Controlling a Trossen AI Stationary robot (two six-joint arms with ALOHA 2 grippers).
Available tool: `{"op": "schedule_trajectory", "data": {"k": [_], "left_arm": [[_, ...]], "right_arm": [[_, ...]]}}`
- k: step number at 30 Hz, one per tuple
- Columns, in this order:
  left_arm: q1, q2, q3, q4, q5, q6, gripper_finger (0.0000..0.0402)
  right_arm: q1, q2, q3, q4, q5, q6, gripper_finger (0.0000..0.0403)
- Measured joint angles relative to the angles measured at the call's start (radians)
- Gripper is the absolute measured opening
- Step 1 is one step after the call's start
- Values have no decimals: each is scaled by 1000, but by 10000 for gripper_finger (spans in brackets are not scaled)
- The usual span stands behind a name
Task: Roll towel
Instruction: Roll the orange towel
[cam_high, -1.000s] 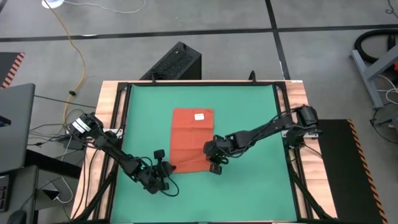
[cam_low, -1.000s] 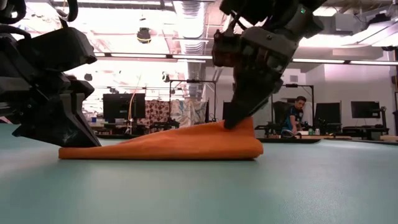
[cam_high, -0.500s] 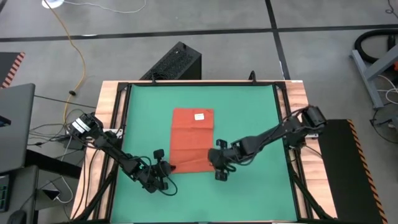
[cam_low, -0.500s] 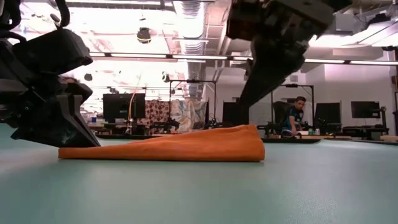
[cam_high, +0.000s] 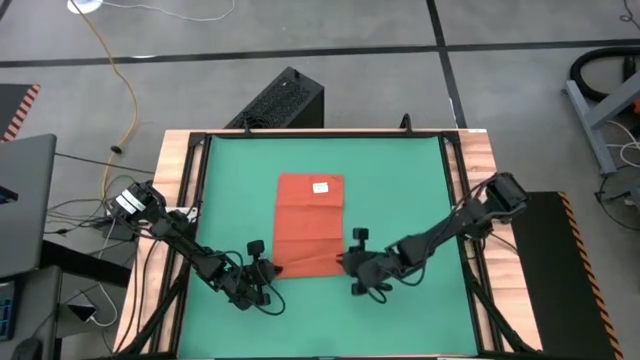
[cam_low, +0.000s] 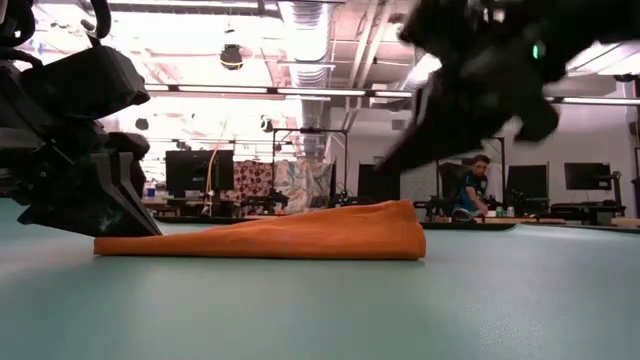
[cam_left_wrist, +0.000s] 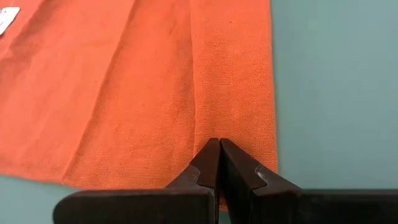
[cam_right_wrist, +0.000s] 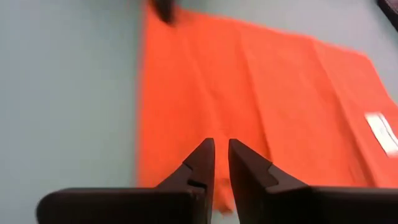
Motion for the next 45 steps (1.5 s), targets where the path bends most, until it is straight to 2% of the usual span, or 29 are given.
{"op": "schedule_trajectory", "data": {"k": [3, 8, 11, 20, 31, 37, 45], "left_arm": [[0, 0, 0, 0, 0, 1, 0], [0, 0, 0, 0, -3, -2, 0], [0, 0, 0, 0, -4, -1, 0], [0, 0, 0, 2, -4, -1, 0], [0, 1, 0, 8, -12, -1, 0], [0, 1, 0, 8, -16, -1, 0], [0, 1, 0, 7, -21, 4, 0]], "right_arm": [[-17, 0, -53, 40, 54, 50, 60], [-52, 0, -95, 81, 46, 68, 56], [-67, 0, -107, 73, 3, 68, 56], [-62, 18, -115, 92, -222, 100, 56], [-45, 18, -114, 97, -233, 121, 56], [-85, 18, -114, 95, -369, 157, 54], [-85, 18, -114, 56, -444, 199, 53]]}}
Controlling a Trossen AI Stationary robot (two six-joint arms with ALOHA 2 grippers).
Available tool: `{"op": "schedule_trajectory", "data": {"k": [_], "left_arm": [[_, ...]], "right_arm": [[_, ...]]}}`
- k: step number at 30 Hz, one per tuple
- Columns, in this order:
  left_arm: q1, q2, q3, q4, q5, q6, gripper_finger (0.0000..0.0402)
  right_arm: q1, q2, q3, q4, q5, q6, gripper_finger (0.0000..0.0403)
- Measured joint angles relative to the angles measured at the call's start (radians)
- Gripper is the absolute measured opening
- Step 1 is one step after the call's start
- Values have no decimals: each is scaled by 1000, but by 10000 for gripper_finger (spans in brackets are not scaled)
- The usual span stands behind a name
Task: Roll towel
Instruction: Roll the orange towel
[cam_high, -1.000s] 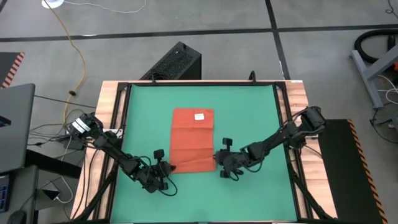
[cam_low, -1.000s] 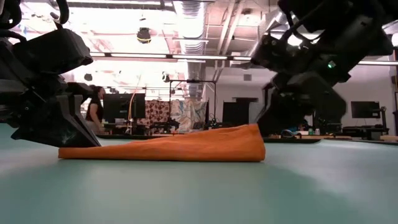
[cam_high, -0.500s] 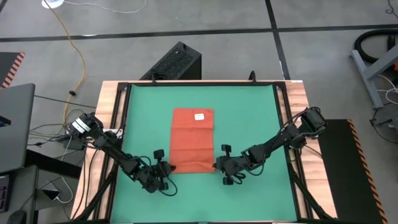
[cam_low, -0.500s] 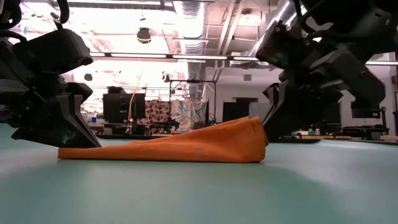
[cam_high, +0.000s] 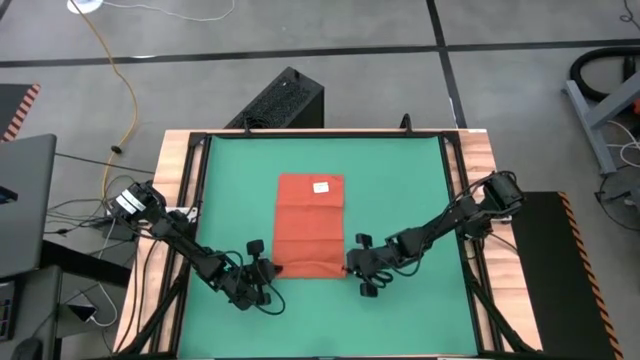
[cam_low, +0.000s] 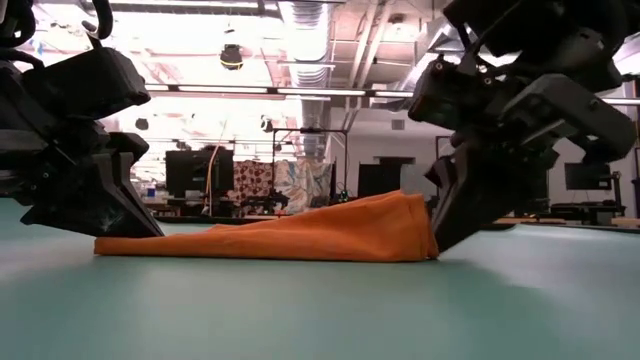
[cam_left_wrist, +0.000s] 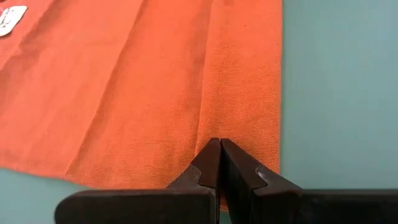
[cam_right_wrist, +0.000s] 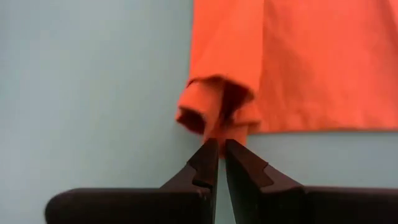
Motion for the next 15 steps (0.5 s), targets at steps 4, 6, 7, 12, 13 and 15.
{"op": "schedule_trajectory", "data": {"k": [4, 6, 7, 12, 13, 15], "left_arm": [[0, 0, 0, 0, 0, 0, 0], [0, 0, 0, 0, 0, 0, 0], [0, 0, 0, 0, 0, 0, 0], [0, 0, 0, 0, 0, 0, 0], [0, 0, 0, 0, 0, 0, 0], [0, 0, 0, 0, 0, 0, 0]], "right_arm": [[-4, 0, 0, -22, -58, 26, 53], [-4, 0, 0, -24, -59, 25, 53], [-4, 0, 0, -25, -61, 25, 53], [7, -15, 2, -84, -57, 40, 53], [12, -23, 2, -102, -44, 41, 53], [24, -47, 0, -142, -15, 44, 53]]}}
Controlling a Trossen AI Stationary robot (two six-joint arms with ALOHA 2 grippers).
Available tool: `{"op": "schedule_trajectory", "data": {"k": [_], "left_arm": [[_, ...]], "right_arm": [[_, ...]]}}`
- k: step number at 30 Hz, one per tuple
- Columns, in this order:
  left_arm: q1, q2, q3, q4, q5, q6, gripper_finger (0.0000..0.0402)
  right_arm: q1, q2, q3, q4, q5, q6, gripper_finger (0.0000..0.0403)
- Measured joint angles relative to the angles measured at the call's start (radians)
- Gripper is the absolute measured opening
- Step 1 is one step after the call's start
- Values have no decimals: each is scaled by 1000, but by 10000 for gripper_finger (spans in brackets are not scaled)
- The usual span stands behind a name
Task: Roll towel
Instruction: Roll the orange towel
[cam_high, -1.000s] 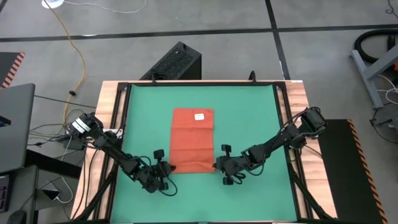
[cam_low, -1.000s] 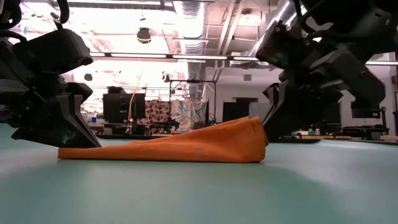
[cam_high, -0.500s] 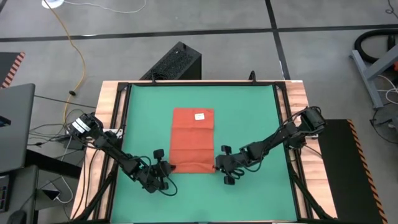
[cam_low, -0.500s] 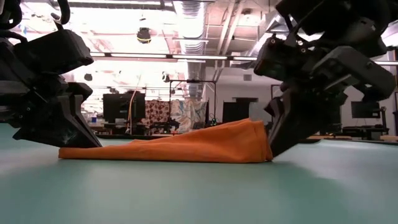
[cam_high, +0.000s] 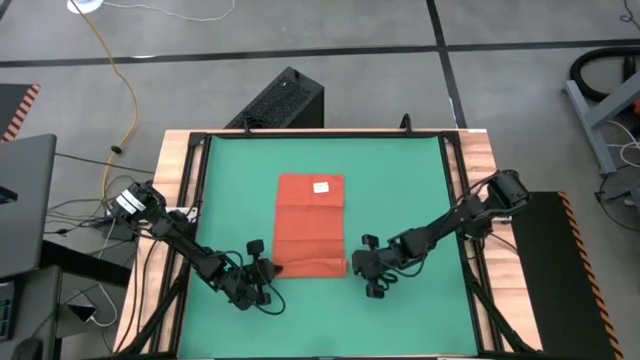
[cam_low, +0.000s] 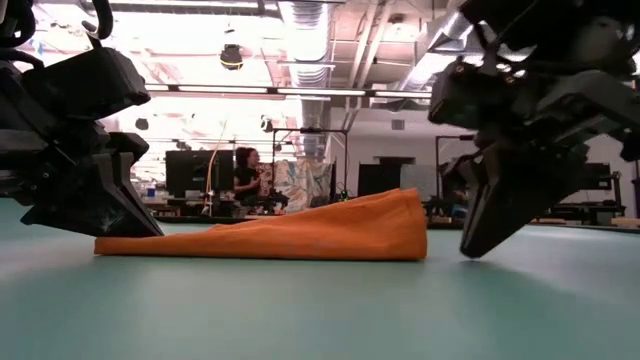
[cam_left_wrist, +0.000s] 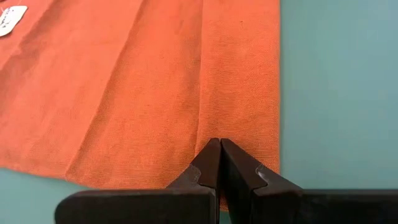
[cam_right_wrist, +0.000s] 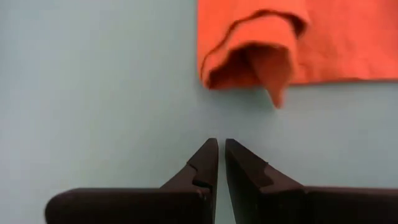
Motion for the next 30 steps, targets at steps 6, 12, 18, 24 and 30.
{"op": "schedule_trajectory", "data": {"k": [6, 12, 18, 24, 30], "left_arm": [[0, 0, 0, 0, 0, -1, 0], [0, 0, 0, 0, 0, -3, 0], [0, 0, 0, 0, 2, -9, 0], [1, 0, 0, 0, 3, -7, 0], [1, 0, 21, -4, 8, -8, 0]], "right_arm": [[68, -68, 0, 135, 131, -34, 53], [58, -10, 1, 262, 188, -113, 53], [-12, 67, 0, 283, 183, -126, 53], [-26, 72, 0, 270, 179, -120, 53], [-35, 113, 2, 242, 163, -47, 53]]}}
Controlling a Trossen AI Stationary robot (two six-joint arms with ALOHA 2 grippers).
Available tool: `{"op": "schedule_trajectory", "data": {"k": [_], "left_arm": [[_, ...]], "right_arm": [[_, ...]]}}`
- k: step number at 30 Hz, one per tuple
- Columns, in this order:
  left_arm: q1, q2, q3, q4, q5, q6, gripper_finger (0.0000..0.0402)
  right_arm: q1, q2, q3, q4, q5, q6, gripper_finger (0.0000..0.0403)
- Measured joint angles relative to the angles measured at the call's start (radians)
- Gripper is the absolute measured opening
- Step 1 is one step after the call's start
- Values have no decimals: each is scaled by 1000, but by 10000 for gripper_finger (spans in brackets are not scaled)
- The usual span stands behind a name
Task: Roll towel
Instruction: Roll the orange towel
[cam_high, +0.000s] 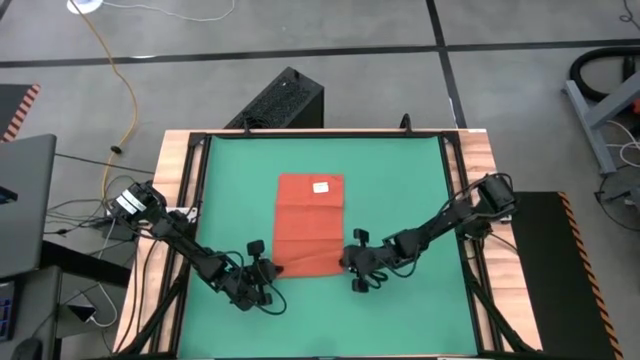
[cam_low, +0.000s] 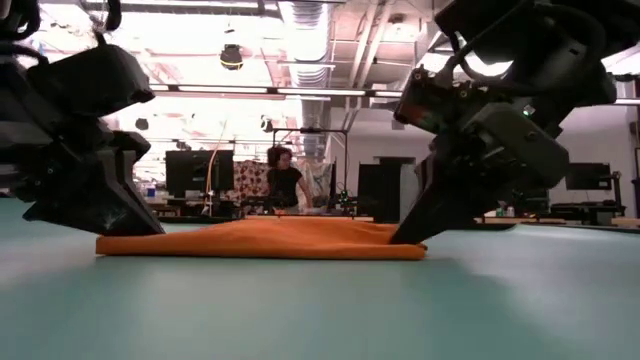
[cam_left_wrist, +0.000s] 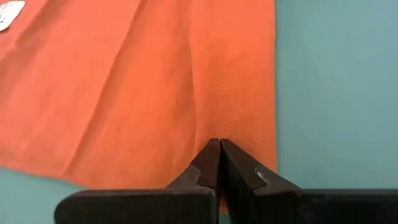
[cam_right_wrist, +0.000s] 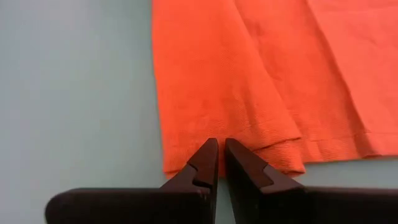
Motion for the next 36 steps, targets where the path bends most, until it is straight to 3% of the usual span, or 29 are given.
{"op": "schedule_trajectory", "data": {"k": [8, 11, 14, 17, 21, 29, 36], "left_arm": [[0, -1, 87, 0, -26, 129, 0], [0, -1, 115, 21, -113, 160, 0], [18, 19, 118, 159, -207, 280, 0], [68, 71, 113, 268, -116, 399, 0], [125, 143, 113, 333, 7, 419, 0], [168, 227, 114, 352, 23, 368, 0], [178, 227, 113, 341, 77, 358, 0]], "right_arm": [[19, 73, 3, 14, -14, 70, 53], [35, 72, 2, 12, -6, 70, 53], [43, 67, 1, 7, -7, 71, 53], [42, 68, 0, 10, -14, 71, 53], [42, 68, 0, 11, -14, 78, 53], [55, 51, -3, 29, -3, 54, 53], [128, -97, -6, 24, 65, -107, 53]]}}
